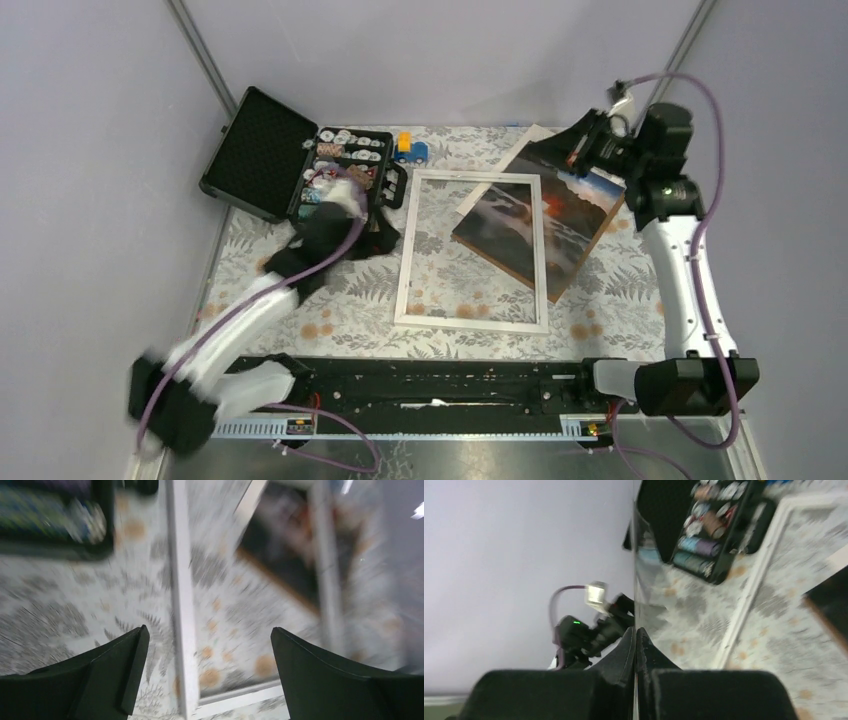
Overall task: Put the photo into the frame
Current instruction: Place the photo frame at the center of the board.
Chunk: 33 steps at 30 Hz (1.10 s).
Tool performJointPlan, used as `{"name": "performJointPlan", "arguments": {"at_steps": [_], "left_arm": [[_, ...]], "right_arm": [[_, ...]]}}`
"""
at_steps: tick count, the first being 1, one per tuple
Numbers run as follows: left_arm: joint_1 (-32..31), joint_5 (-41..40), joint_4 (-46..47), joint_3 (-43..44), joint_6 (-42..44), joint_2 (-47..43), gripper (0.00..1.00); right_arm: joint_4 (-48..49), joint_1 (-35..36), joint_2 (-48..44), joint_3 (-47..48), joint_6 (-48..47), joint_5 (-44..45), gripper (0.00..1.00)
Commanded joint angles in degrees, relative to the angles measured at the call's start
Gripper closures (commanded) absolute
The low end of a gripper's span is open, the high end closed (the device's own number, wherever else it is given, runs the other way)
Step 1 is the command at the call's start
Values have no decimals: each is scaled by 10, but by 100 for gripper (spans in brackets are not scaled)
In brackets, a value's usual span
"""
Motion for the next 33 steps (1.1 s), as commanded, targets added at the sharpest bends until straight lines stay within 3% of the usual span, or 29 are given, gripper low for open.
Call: {"name": "performJointPlan", "arguments": {"at_steps": [1,5,9,15,18,24,27,30,33], "left_arm": [[100,103,14,-40,4,-249,1],[164,293,115,-78,-10,-311,1],[188,386,371,-157,-124,-298,1],[190,492,906,-227,-358,-101,1],[185,515,1085,-224,-468,2,1],[104,514,1084,-216,-432,4,1],[93,512,1085,-218,-436,1,3],[101,512,1076,-225,-448,-3,22],[122,506,1067,-232,-480,-6,34]], "right_arm": [[257,33,-45,-116,196,-120,100],[273,36,-45,-130,214,-130,100],[295,50,-49,-125,237,-124,100],[298,65,-70,-126,264,-99,100],[299,66,-75,-124,275,-73,100],[301,66,-74,-124,282,-26,100],[306,66,-69,-123,285,-5,100],[314,66,-66,-126,289,26,100],[320,66,-53,-131,291,49,100]]}}
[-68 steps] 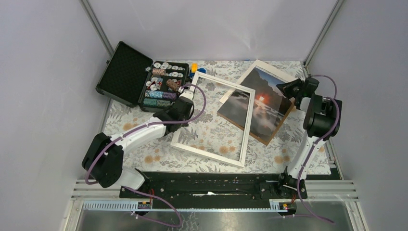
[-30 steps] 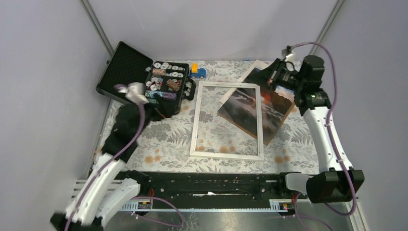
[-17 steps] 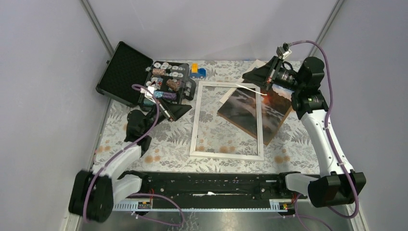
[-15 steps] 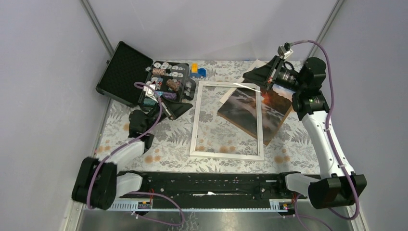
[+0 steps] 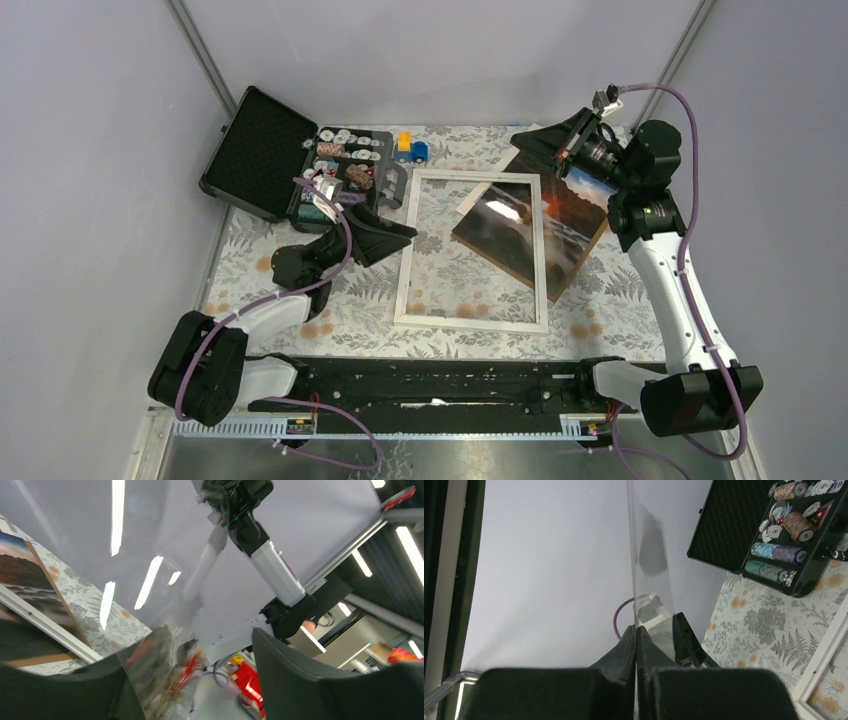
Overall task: Put the photo into the frame
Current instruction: Place the photo frame at the center of the board, then place the photo frame item in the photo frame.
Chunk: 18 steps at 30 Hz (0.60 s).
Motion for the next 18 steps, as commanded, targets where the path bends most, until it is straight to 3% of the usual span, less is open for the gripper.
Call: {"name": "performJointPlan", "arguments": {"at_steps": [1,5,10,12,13,16,18], "left_arm": [[34,4,61,-3,-48,-18,38],[53,9,-15,6,-45,-24,57],[65,-9,-330,45,122,-38,90],[66,-16,-439,72,186,-18,96],[66,-17,-473,86,213,2,100],[65,-40,-533,123,280,72,100],[61,-41,-555,161,302,150,100]], "right_arm": [[46,4,12,5,11,50,100],[67,4,11,-41,6,60,100],[71,4,22,-102,-46,65,79],[68,4,46,-127,-86,55,69],[64,2,58,-141,-112,55,59],[21,-4,107,-167,-215,81,30],[13,-4,149,-172,-267,90,27]]}}
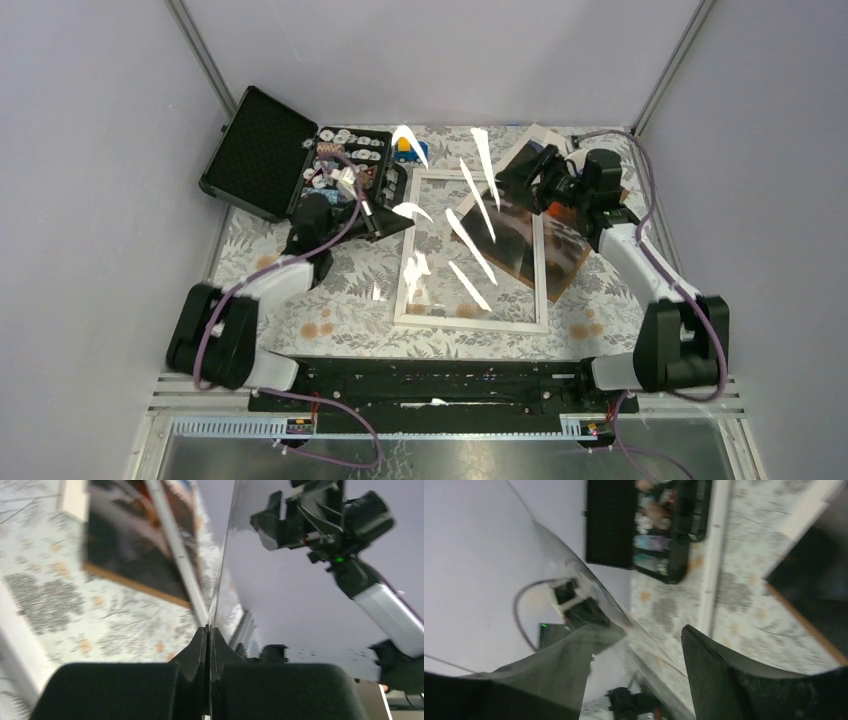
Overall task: Put the photo into the frame
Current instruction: Place the photo frame item in the photo frame.
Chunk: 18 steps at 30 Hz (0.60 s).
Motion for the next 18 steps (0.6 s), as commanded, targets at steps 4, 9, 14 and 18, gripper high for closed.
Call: {"name": "performJointPlan", "arguments": {"at_steps": [4,9,14,18], "left_arm": [[-27,-20,-145,134,104,216,100],[-43,-32,-124,155,58,293,100],[-56,-45,-110,154,41,314,100],[-62,-45,-97,161,28,324,100]], "right_arm": [[-25,-3,133,-8,-189,37,26],[-56,-24,206,20,-225,57,25],[-76,-55,281,64,-247,14,29],[-94,-79,303,88,-260,8,30]]}}
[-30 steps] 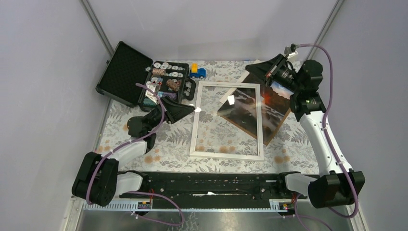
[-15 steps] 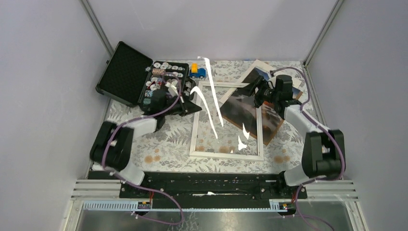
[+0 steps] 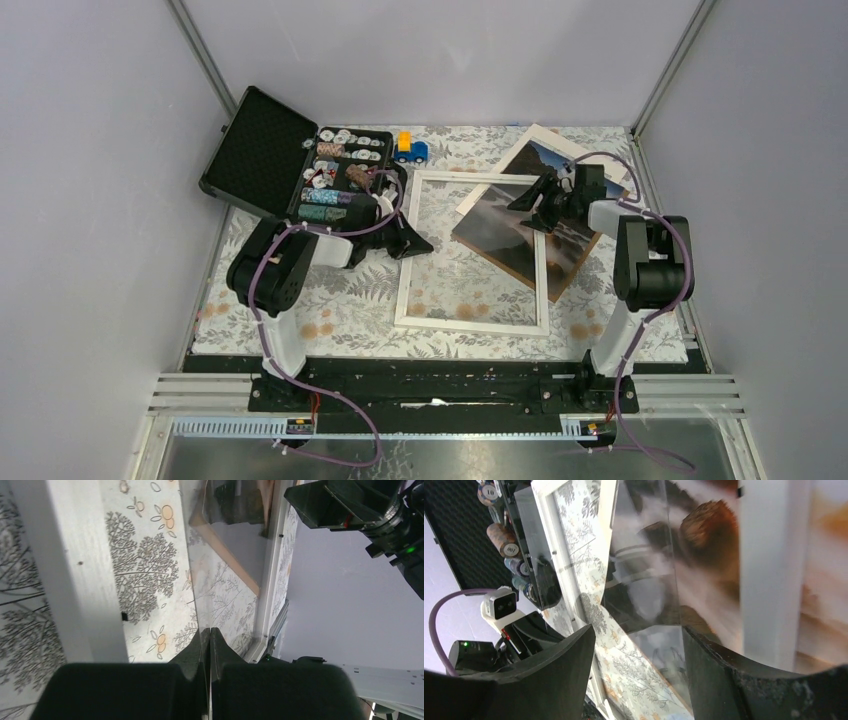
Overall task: Put the photo into the frame
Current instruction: Place the photo frame item in the photo frame.
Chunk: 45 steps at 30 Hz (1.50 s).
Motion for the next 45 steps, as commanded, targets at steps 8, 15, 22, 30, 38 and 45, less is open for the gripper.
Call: {"name": "performJointPlan", "arguments": {"at_steps": [8,15,22,30,38,45], "left_arm": [[-15,-9,35,39,8,3,100],[-21,-9,61,40,8,19,100],[-23,-11,79,43,7,24,100],[-22,-10,66,52,13,8,100],[-21,-10,59,68,12,5,100],[-20,-9,57,72,12,11,100]], "right_arm": [[-16,-23,19,39,-46,-27,30],[-11,-25,25,35,-54,-25,30],[-1,-28,36,36,-54,-25,30],[10,-29,33,47,-41,-31,30],[16,-30,31,62,-25,-43,30],[19,-29,36,62,-24,-45,31]]}}
